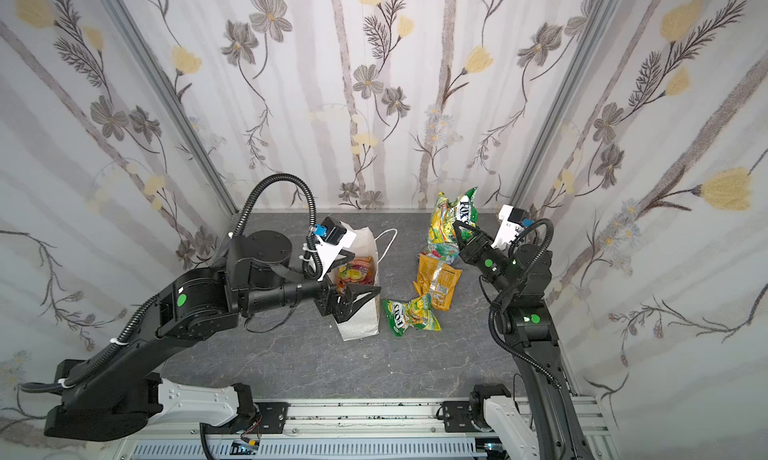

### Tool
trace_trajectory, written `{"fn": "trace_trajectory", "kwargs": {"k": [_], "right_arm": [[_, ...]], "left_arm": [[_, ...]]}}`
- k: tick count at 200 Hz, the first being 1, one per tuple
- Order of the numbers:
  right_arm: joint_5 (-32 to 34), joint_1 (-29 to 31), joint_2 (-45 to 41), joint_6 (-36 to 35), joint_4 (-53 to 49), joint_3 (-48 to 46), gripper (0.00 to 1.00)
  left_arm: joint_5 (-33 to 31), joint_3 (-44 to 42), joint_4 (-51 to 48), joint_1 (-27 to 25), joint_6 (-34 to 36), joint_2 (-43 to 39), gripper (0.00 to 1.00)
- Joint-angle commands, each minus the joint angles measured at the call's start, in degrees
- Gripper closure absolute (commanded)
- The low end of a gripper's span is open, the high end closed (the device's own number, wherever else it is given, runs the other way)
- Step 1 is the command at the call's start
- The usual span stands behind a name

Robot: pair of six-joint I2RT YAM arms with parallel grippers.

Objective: Take the snacks out of the paper bag
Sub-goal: 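Open the left gripper and pull the green pack away with the right gripper, then lower the green pack beside the yellow snack bag and open the right gripper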

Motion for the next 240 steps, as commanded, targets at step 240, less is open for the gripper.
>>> {"fn": "trace_trajectory", "kwargs": {"k": [240], "right_arm": [[-11.15, -24.27, 29.97, 6.22, 34.11, -31.54, 0.92]], "left_arm": [[-8.38, -0.37, -1.83, -1.57, 2.86, 2.79, 0.00]]}}
